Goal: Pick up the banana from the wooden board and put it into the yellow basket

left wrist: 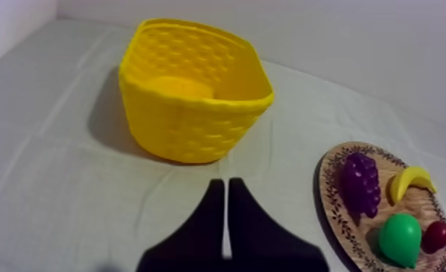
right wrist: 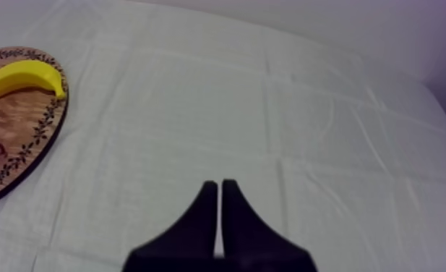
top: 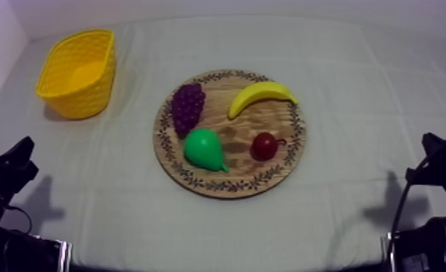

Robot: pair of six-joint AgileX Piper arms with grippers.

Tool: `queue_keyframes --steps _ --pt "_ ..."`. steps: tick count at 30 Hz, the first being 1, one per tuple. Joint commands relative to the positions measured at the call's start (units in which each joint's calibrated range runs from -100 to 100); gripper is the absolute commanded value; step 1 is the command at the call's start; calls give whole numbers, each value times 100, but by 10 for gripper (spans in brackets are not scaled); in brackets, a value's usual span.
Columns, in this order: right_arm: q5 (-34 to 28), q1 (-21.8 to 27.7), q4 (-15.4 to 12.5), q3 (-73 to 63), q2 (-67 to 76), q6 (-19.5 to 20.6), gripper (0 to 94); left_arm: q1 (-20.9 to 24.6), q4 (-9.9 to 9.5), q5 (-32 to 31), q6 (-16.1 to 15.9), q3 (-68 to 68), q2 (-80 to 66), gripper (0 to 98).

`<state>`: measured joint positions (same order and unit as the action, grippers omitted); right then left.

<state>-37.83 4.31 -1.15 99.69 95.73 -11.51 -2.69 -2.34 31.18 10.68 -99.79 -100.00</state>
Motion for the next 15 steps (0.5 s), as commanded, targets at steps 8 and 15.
queue_keyframes --steps 8,15 --pt "-7 6 1 -3 2 6 3 -31 21 201 -588 11 0 1" --pt "-7 6 1 -3 2 6 3 -31 21 205 -528 12 0 1"
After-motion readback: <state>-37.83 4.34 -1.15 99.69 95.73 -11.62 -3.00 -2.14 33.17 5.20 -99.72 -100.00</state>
